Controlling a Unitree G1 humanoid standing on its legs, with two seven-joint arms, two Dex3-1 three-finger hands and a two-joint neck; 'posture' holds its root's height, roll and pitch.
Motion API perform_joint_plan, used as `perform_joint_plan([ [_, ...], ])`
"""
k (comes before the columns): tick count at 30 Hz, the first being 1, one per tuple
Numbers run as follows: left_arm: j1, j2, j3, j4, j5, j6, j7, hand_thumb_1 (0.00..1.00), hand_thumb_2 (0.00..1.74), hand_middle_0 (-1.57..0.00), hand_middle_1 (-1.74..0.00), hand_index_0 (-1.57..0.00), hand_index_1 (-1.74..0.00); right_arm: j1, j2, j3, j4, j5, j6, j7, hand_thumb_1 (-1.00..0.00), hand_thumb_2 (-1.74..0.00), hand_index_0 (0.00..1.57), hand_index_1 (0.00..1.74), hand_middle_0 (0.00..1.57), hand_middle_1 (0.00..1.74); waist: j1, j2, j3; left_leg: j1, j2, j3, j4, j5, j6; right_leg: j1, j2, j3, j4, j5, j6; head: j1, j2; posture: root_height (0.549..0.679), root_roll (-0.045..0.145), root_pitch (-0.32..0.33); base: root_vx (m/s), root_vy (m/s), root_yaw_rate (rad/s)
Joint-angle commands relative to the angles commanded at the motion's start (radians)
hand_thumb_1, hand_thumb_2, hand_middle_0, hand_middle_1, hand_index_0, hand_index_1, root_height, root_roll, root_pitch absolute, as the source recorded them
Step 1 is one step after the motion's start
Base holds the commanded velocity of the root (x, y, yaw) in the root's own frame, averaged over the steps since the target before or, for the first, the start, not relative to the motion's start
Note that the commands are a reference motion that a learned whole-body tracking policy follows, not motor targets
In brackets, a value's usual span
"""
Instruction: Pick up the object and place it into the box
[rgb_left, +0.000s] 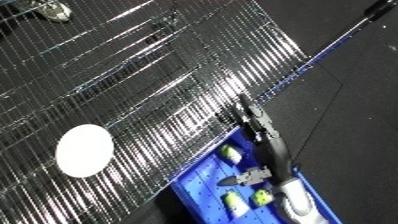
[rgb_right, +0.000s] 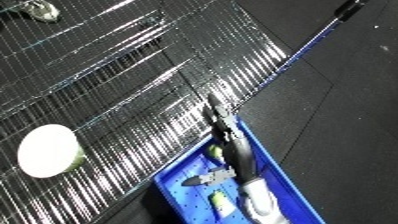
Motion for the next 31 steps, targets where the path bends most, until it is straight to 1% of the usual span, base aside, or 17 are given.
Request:
perform_joint_plan([
  [4, -0.011, 0.006, 0.003, 0.002, 0.008, 0.017, -0.001, 1.00, 1.74, -1.57, -1.74, -1.57, -1.74, -0.037, 0.012, 0.020, -0.008, -0.020, 0.026, 0.007, 0.00, 0.00, 0.00, 0.00, 0.00, 0.00, 0.021, -0.012, 0.000, -0.019, -0.001, -0.013, 0.017, -0.001, 0.0011, -0.002, -0.0004, -0.011, 0.009, 0.001, 0.0010, -0.044, -0.018, 0.642, 0.089, 0.052, 0.001, -0.060, 0.112],
  [7, -0.016, 0.012, 0.007, 0.004, 0.013, 0.032, -0.003, 1.00, 1.74, -1.57, -1.74, -1.57, -1.74, -0.057, 0.020, 0.030, -0.007, -0.024, 0.041, 0.017, 0.00, 0.00, 0.00, 0.00, 0.00, 0.00, 0.038, -0.021, 0.000, -0.031, -0.004, -0.023, 0.035, -0.003, 0.0019, -0.001, -0.0020, -0.020, 0.023, -0.001, 0.0011, -0.092, -0.034, 0.641, 0.084, 0.045, 0.027, -0.055, 0.106],
  [10, -0.019, 0.016, 0.008, 0.004, 0.018, 0.045, -0.005, 1.00, 1.74, -1.57, -1.74, -1.57, -1.74, -0.073, 0.030, 0.042, -0.006, -0.030, 0.056, 0.028, 0.00, 0.00, 0.00, 0.00, 0.00, 0.00, 0.053, -0.025, 0.000, -0.042, -0.011, -0.035, 0.049, -0.003, 0.0035, -0.003, -0.0020, -0.027, 0.040, -0.005, 0.0006, -0.129, -0.042, 0.638, 0.079, 0.038, 0.048, -0.042, 0.087],
  [13, -0.022, 0.021, 0.008, 0.006, 0.022, 0.057, -0.009, 1.00, 1.74, -1.57, -1.74, -1.57, -1.74, -0.093, 0.037, 0.053, 0.000, -0.035, 0.075, 0.036, 0.00, 0.00, 0.00, 0.00, 0.00, 0.00, 0.068, -0.029, 0.000, -0.052, -0.018, -0.043, 0.069, -0.007, 0.0064, -0.006, -0.0051, -0.033, 0.054, -0.007, 0.0003, -0.151, -0.050, 0.637, 0.076, 0.031, 0.061, -0.036, 0.082],
  [16, -0.025, 0.026, 0.007, 0.009, 0.025, 0.067, -0.019, 1.00, 1.74, -1.57, -1.74, -1.57, -1.74, -0.117, 0.041, 0.067, 0.014, -0.034, 0.092, 0.041, 0.00, 0.00, 0.00, 0.00, 0.00, 0.00, 0.081, -0.030, -0.002, -0.060, -0.020, -0.046, 0.087, -0.013, 0.0084, -0.010, -0.0106, -0.040, 0.068, -0.011, -0.0003, -0.164, -0.060, 0.635, 0.073, 0.027, 0.057, -0.027, 0.100],
  [19, -0.024, 0.031, 0.006, 0.011, 0.027, 0.073, -0.028, 1.00, 1.74, -1.57, -1.74, -1.57, -1.74, -0.136, 0.044, 0.080, 0.033, -0.034, 0.104, 0.049, 0.00, 0.00, 0.00, 0.00, 0.00, 0.00, 0.092, -0.031, -0.005, -0.068, -0.020, -0.046, 0.107, -0.019, 0.0100, -0.014, -0.0170, -0.047, 0.087, -0.017, -0.0017, -0.178, -0.072, 0.633, 0.072, 0.023, 0.059, -0.018, 0.123],
  [21, -0.024, 0.033, 0.005, 0.011, 0.029, 0.079, -0.032, 1.00, 1.74, -1.57, -1.74, -1.57, -1.74, -0.147, 0.046, 0.089, 0.046, -0.035, 0.112, 0.056, 0.00, 0.00, 0.00, 0.00, 0.00, 0.00, 0.097, -0.030, -0.006, -0.073, -0.018, -0.045, 0.123, -0.026, 0.0108, -0.016, -0.0226, -0.051, 0.099, -0.022, -0.0028, -0.199, -0.091, 0.631, 0.072, 0.018, 0.063, -0.007, 0.147],
  [24, -0.023, 0.037, 0.003, 0.007, 0.032, 0.092, -0.037, 1.00, 1.74, -1.57, -1.74, -1.57, -1.74, -0.163, 0.050, 0.103, 0.065, -0.035, 0.126, 0.068, 0.00, 0.00, 0.00, 0.00, 0.00, 0.00, 0.107, -0.029, -0.006, -0.078, -0.018, -0.045, 0.152, -0.038, 0.0115, -0.018, -0.0320, -0.056, 0.116, -0.028, -0.0045, -0.249, -0.135, 0.629, 0.075, 0.009, 0.066, -0.006, 0.173],
  [28, -0.024, 0.040, -0.004, 0.008, 0.037, 0.104, -0.045, 1.00, 1.74, -1.57, -1.74, -1.57, -1.74, -0.184, 0.060, 0.118, 0.095, -0.032, 0.130, 0.082, 0.00, 0.00, 0.00, 0.00, 0.00, 0.00, 0.120, -0.026, -0.004, -0.083, -0.023, -0.049, 0.180, -0.049, 0.0104, -0.018, -0.0413, -0.062, 0.133, -0.033, -0.0042, -0.288, -0.162, 0.627, 0.077, -0.002, 0.065, -0.017, 0.165],
  [31, -0.025, 0.041, -0.012, 0.015, 0.036, 0.107, -0.051, 1.00, 1.74, -1.57, -1.74, -1.57, -1.74, -0.205, 0.066, 0.131, 0.123, -0.028, 0.131, 0.085, 0.00, 0.00, 0.00, 0.00, 0.00, 0.00, 0.131, -0.023, -0.001, -0.085, -0.027, -0.052, 0.190, -0.050, 0.0115, -0.019, -0.0464, -0.067, 0.144, -0.037, -0.0043, -0.298, -0.173, 0.625, 0.077, -0.009, 0.063, -0.007, 0.132],
])
